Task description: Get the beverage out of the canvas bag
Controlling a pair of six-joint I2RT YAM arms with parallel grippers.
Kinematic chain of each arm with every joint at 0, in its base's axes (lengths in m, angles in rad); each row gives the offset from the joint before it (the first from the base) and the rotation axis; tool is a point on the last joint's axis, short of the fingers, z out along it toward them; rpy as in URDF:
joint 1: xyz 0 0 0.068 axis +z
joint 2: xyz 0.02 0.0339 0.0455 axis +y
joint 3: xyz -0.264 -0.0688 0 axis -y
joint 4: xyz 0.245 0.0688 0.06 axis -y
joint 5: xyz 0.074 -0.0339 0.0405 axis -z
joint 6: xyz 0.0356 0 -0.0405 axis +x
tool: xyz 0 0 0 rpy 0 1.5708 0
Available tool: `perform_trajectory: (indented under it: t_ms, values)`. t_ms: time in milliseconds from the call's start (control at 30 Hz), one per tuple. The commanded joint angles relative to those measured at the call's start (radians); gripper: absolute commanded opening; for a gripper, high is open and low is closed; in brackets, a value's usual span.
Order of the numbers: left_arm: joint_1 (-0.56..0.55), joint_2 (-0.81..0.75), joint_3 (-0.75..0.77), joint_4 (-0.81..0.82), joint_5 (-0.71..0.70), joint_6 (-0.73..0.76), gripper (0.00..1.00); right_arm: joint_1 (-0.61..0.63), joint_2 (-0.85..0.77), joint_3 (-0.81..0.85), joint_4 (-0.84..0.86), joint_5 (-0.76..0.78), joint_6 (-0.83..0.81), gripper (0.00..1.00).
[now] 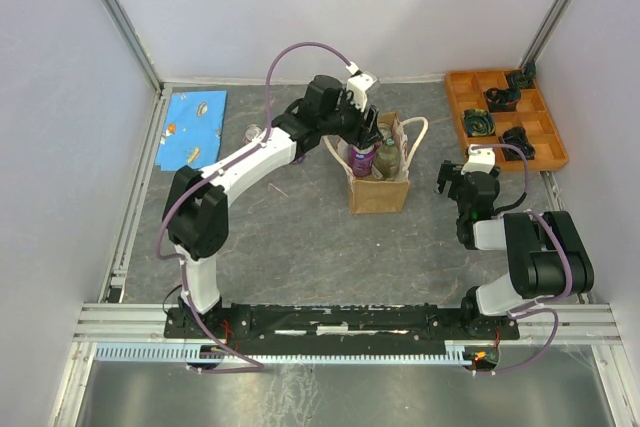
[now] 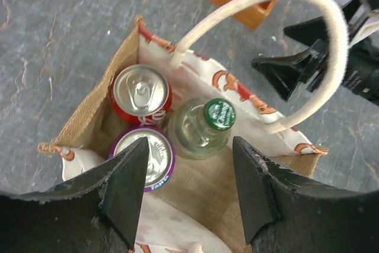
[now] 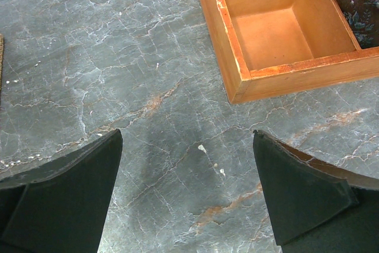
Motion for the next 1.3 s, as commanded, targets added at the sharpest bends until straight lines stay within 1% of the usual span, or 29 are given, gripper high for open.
perform_trajectory:
  t_ms: [0, 167, 333, 467, 633, 767, 867, 1033, 1267]
  values:
    - [0.002, 0.007, 0.08, -0.073, -0.092, -0.011, 0.65, -0.003, 0.0, 0.023, 0.03, -0.003, -0.01, 0.99]
    - [0.003, 0.067, 0.147, -0.184, -0.135, 0.047, 0.72, -0.002, 0.0, 0.023, 0.03, -0.003, -0.009, 0.99]
    - [0.004, 0.129, 0.184, -0.237, -0.161, 0.087, 0.74, -0.003, 0.001, 0.023, 0.03, -0.003, -0.009, 0.99]
    - [0.004, 0.199, 0.256, -0.333, -0.186, 0.135, 0.74, -0.002, 0.0, 0.023, 0.031, -0.003, -0.01, 0.99]
    - [0.004, 0.222, 0.272, -0.359, -0.21, 0.169, 0.77, -0.003, 0.0, 0.023, 0.03, -0.003, -0.009, 0.99]
    - [0.004, 0.23, 0.294, -0.395, -0.206, 0.192, 0.82, -0.003, -0.001, 0.023, 0.03, -0.003, -0.01, 0.99]
    - [0.004, 0.229, 0.289, -0.399, -0.209, 0.199, 0.84, -0.002, 0.0, 0.023, 0.03, -0.003, -0.009, 0.99]
    - [0.003, 0.255, 0.296, -0.401, -0.21, 0.204, 0.84, -0.002, 0.0, 0.023, 0.03, -0.003, -0.01, 0.99]
    - [0.004, 0.307, 0.315, -0.391, -0.205, 0.208, 0.79, -0.002, 0.0, 0.023, 0.03, -0.003, -0.01, 0.99]
